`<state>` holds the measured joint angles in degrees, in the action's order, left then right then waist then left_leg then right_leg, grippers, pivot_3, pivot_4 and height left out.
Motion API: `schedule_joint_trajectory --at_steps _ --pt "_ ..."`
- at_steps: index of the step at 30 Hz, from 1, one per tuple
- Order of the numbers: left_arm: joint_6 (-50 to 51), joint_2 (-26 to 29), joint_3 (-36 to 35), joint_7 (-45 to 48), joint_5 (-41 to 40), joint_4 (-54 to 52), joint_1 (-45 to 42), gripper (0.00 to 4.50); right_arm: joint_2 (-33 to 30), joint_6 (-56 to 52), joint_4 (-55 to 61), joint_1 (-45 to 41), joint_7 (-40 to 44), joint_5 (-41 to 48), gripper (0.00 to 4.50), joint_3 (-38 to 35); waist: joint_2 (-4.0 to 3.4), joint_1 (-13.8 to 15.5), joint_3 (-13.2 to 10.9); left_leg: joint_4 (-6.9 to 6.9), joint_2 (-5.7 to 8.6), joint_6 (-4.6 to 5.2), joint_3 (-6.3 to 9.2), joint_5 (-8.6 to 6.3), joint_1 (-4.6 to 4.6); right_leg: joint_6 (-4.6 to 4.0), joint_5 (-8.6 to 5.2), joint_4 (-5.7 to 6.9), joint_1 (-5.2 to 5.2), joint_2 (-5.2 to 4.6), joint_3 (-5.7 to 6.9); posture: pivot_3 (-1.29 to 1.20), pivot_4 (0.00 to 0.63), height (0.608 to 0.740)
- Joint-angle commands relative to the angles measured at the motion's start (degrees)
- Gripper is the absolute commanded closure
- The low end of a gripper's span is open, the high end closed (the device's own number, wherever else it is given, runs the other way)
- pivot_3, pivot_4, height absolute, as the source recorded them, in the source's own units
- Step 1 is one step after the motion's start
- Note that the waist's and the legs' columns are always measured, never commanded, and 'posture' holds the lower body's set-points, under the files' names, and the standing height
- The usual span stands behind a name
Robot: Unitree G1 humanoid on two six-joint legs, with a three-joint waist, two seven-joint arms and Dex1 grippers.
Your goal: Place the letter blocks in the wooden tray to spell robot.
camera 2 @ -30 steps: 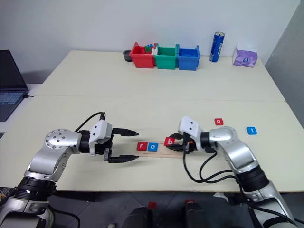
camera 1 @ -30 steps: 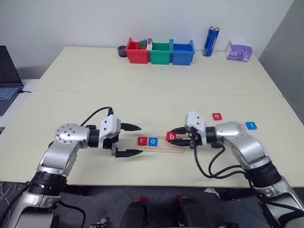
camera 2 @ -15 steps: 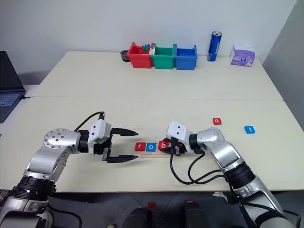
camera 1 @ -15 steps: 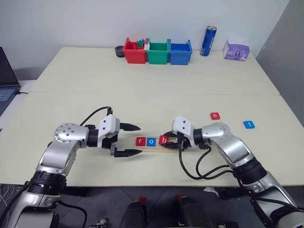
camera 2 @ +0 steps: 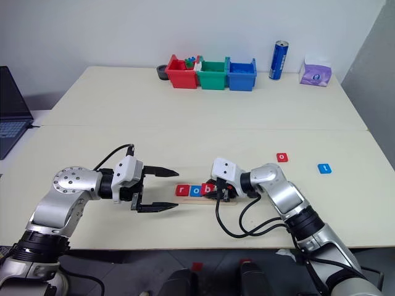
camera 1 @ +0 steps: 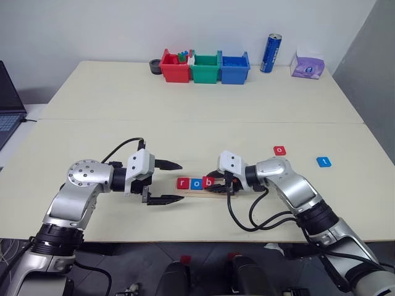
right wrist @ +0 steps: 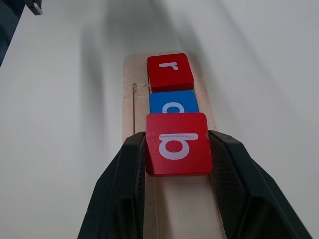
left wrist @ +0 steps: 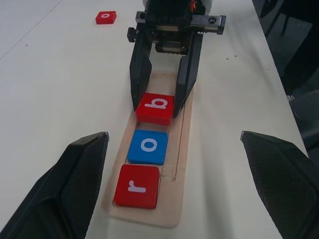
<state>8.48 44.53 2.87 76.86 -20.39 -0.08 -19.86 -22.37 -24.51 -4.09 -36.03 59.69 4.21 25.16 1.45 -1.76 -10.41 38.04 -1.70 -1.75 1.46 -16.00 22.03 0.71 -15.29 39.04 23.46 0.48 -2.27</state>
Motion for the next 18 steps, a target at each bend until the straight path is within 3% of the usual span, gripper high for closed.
schedule_joint_trajectory --at_steps 1,18 --pt "0.12 0.66 -1.62 -0.47 -0.97 -1.9 -0.12 0.0 0.6 1.33 -0.4 -1.64 -0.04 -0.5 3.04 -0.24 0.0 0.0 0.0 0.0 0.0 0.0 -0.01 0.0 0.0 0.0 0.0 0.0 0.0 0.0 0.0 0.0 0.15 0.74" --pt "-0.14 0.36 -1.28 -1.41 -0.85 -2.19 0.36 0.0 0.57 3.63 -2.26 -1.85 0.88 -1.74 3.04 -0.29 0.0 -0.01 0.0 0.0 0.0 0.0 0.0 0.0 0.0 0.0 0.0 0.01 0.0 0.0 -0.01 0.0 0.15 0.74"
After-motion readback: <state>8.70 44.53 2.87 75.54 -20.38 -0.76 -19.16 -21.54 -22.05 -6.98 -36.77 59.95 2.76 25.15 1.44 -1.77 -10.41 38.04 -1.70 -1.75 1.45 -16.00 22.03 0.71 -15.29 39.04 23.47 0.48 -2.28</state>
